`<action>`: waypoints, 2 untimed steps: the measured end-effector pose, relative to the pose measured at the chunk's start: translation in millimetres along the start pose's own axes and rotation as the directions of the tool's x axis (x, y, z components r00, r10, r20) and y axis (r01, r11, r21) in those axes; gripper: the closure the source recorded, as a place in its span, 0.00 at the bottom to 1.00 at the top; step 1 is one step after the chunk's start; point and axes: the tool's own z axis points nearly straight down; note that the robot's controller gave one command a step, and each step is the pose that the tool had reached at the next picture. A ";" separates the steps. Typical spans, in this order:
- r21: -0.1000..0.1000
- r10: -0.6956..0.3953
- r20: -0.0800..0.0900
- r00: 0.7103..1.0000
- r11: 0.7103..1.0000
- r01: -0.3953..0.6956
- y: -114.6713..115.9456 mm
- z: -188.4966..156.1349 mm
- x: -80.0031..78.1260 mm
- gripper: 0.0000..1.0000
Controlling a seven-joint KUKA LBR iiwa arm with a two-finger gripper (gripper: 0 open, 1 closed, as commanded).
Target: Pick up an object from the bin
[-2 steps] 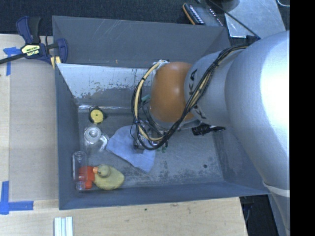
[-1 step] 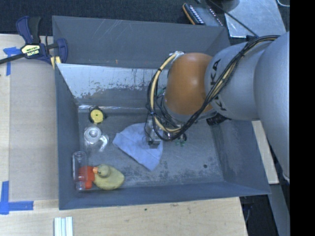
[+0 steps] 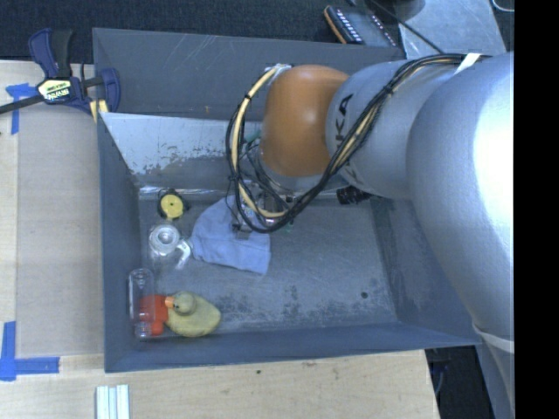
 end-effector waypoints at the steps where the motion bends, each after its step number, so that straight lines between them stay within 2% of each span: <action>1: 0.006 0.081 -0.005 0.997 0.997 -0.081 -4.1 38.9 -5.8 1.00; 2: 0.004 0.080 -0.004 0.997 0.997 -0.080 5.3 -37.3 -6.3 1.00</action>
Offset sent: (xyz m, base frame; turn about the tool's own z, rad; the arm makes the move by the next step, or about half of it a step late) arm 0.0075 0.0143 0.1214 0.0728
